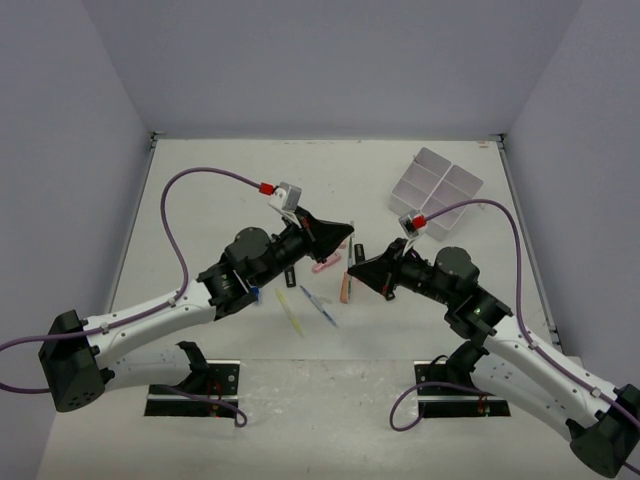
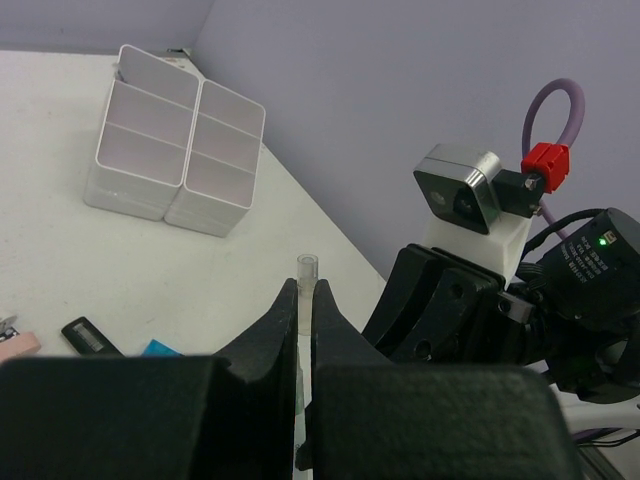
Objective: Sort the stationery into containers
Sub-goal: Close the pen cap on the pen.
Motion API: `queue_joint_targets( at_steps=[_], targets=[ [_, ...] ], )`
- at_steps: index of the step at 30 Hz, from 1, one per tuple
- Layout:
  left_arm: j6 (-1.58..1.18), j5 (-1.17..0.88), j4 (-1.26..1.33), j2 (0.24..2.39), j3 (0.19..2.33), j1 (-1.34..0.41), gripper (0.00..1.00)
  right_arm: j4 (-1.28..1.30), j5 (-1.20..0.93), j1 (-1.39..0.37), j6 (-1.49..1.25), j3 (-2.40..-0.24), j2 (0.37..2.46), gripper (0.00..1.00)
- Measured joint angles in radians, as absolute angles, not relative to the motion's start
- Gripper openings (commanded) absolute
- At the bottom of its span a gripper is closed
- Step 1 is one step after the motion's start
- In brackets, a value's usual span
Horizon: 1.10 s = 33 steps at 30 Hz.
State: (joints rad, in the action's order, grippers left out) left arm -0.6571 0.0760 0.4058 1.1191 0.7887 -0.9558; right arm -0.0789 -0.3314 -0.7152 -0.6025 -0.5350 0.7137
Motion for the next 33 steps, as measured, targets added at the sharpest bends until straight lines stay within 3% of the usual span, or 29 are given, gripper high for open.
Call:
queue_joint_targets(
  at_steps=[33],
  targets=[
    [-0.658,0.141,0.406,1.111,0.773,-0.956,0.0,-0.036,-0.33,-0.715,-0.581,-0.546,0.698,0.0]
  ],
)
